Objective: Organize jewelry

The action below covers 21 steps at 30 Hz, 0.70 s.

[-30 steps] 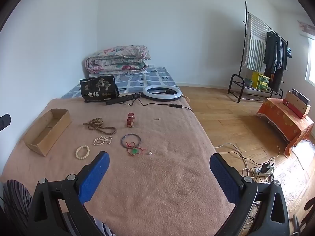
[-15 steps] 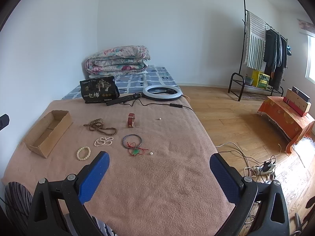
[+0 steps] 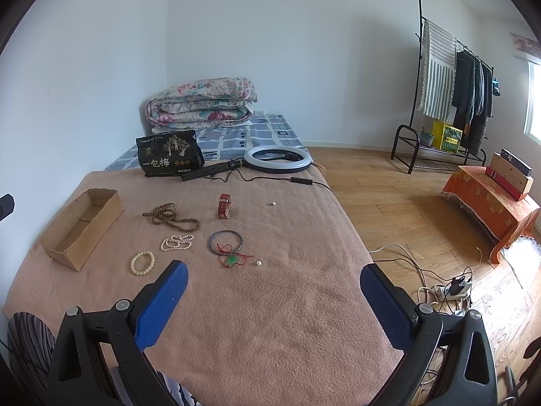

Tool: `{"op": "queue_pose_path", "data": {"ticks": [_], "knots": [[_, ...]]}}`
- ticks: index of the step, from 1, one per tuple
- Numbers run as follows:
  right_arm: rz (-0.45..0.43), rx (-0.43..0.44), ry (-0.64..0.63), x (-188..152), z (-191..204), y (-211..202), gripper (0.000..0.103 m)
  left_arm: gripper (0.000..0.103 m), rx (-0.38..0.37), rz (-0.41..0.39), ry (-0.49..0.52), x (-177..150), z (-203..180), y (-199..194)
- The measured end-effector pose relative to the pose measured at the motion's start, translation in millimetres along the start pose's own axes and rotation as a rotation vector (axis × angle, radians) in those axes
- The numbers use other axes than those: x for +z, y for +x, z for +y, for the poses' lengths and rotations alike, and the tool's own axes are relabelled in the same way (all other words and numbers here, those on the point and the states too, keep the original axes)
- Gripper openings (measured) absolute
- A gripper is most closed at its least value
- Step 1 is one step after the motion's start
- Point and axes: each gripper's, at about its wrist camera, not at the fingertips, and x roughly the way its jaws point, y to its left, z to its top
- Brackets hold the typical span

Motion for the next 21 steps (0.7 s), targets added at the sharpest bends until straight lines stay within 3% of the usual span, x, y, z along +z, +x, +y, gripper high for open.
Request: {"op": "queue_pose_path", "data": {"ticks": [21], "knots": [[0.006,0.0,0.0,-2.3,1.9,2.1,0.103,0.103,0.002,-0.004,-0.002,0.5,1.4,-0.1]]}}
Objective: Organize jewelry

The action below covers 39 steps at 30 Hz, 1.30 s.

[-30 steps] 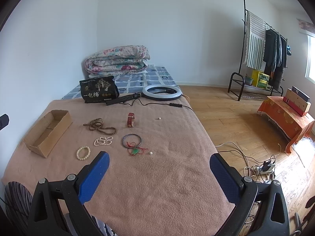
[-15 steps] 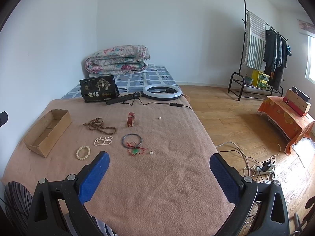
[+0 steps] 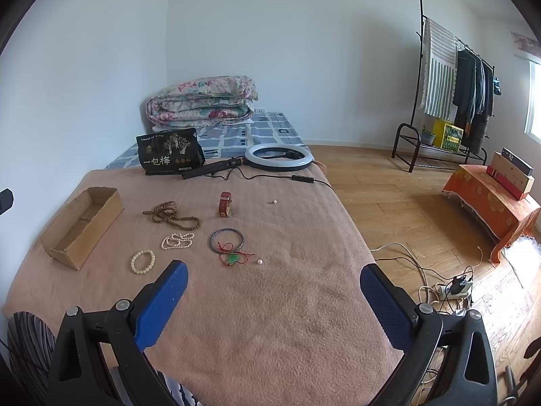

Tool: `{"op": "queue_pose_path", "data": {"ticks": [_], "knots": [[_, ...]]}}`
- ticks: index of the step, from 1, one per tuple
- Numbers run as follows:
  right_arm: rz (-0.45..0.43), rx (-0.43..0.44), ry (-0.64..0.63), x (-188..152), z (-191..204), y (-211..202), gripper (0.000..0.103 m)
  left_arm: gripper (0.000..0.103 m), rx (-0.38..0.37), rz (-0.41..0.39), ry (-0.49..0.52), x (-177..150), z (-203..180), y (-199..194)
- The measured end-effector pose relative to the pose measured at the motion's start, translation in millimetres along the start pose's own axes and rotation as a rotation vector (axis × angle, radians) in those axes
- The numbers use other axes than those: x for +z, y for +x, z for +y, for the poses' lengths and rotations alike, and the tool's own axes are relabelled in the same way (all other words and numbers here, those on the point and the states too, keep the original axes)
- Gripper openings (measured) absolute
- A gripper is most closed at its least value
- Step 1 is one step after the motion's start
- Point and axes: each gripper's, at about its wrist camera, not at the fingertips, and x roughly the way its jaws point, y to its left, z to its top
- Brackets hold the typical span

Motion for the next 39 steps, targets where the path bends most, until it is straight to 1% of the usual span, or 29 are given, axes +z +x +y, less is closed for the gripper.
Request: {"op": "queue_pose_path", "data": {"ticks": [7,13,27,35,37,39], "knots": [[0.006,0.0,-0.001,0,1,2,0.103,0.103,0.004,0.004,-0.001,-1,1,2],[0.014,0.001,0.002,0,0,7,0.103,0.103,0.013,0.018,-0.004,-1,4,11],[0.029,0.005,0.007,3,-3,29,0.103,0.103,0.045,0.066,0.003,-11,6,51],[0.05,0.017,-0.016,6,-2,51,0.103,0.103,0.026,0.106,0.023,-17,8,78],[0.05,0.018,-0.032,8,-1,56,0.103,0.103,0.008,0.126,0.024,-19,10,86],[0.05,0.024,-0.056,11,2,61,0.103,0.103,0.006,0.148,0.02,-21,12,95]]}}
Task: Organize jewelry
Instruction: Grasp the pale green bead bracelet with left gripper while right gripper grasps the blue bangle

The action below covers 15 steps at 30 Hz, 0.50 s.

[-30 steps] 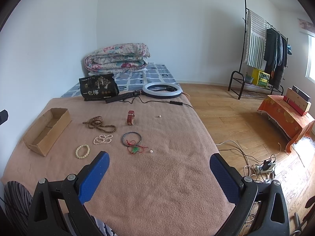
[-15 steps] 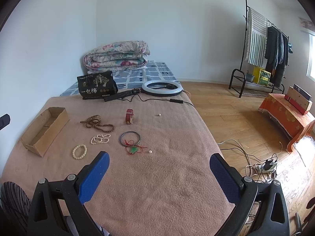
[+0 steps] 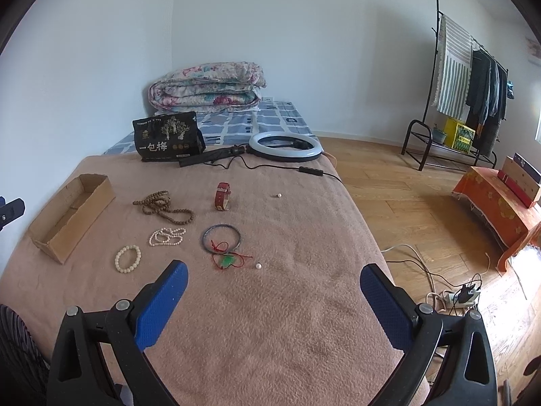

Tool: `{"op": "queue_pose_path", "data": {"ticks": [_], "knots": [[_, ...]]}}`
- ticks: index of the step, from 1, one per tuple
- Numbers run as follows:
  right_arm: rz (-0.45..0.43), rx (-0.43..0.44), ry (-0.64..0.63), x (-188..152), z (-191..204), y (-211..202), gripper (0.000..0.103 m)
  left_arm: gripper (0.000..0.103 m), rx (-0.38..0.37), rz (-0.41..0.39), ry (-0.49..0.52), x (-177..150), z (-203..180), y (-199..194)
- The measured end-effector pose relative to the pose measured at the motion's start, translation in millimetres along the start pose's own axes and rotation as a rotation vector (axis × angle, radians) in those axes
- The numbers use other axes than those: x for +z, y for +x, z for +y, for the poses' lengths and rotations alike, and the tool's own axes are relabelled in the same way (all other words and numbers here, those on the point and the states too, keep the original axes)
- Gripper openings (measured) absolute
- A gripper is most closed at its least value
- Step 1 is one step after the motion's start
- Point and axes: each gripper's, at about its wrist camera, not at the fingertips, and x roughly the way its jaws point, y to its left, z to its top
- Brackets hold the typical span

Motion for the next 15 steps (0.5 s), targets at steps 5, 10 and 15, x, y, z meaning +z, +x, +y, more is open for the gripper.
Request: {"op": "queue_pose_path", "data": {"ticks": [5,10,15], "knots": [[0.02,0.021,-0.041,8,4,19,0.103,0.103,-0.055,0.039,-0.011,-2,4,18],[0.082,0.047,-0.055,15,3,54,0.103,0.097,-0.151,0.119,-0.001,-8,-4,42],[0.15,0.113,-0.046,22,2,88,0.103,0.097,-0.205,0.197,0.038,-20,-17,70]]}}
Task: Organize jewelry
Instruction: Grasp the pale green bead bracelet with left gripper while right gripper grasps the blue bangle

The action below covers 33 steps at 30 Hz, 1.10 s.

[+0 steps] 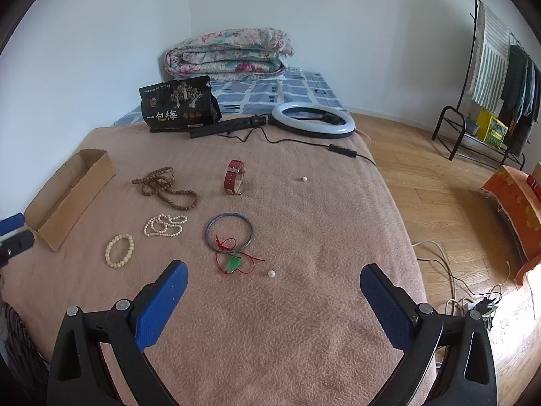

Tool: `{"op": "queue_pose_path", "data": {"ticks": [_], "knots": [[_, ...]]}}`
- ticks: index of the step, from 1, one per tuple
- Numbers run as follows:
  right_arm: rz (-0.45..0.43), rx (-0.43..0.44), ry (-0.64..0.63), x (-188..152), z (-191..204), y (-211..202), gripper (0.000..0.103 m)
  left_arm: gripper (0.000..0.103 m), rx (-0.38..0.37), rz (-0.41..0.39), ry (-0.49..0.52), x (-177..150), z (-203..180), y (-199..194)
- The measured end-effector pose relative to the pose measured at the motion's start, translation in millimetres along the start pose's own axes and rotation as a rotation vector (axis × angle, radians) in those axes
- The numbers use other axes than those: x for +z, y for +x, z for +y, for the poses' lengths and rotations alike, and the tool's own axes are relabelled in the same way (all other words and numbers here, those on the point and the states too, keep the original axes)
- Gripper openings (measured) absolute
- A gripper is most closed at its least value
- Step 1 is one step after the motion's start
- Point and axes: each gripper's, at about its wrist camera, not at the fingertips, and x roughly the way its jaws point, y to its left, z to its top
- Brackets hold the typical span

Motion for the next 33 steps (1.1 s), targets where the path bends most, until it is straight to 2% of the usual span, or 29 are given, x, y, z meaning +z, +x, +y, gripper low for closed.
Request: {"op": "queue_pose_path", "data": {"ticks": [3,6,11,13,14,16,19,24,28,33], "knots": [[0.025,0.046,0.008,7,-1,19,0.103,0.097,-0.026,0.059,0.012,-4,-4,22],[0.041,0.047,-0.015,13,1,38,0.103,0.093,-0.042,0.105,0.018,-6,-5,44],[0.082,0.076,-0.074,19,9,71,0.103,0.088,-0.082,0.164,-0.033,0,1,78],[0.102,0.072,-0.097,21,13,82,0.103,0.075,-0.055,0.177,-0.035,2,5,88],[0.109,0.07,-0.106,21,14,87,0.103,0.073,-0.04,0.184,-0.033,3,7,93],[0.119,0.067,-0.114,23,16,98,0.103,0.062,-0.012,0.205,-0.017,3,9,105],[0.149,0.098,-0.124,25,19,114,0.103,0.051,-0.003,0.249,-0.031,0,17,121],[0.208,0.164,-0.165,27,33,137,0.103,0.039,0.011,0.29,-0.037,-4,25,139],[0.24,0.163,-0.226,27,48,153,0.103,0.034,-0.002,0.308,-0.046,-4,28,147],[0.297,0.17,-0.225,28,51,176,0.103,0.034,-0.018,0.313,-0.044,-4,28,151]]}}
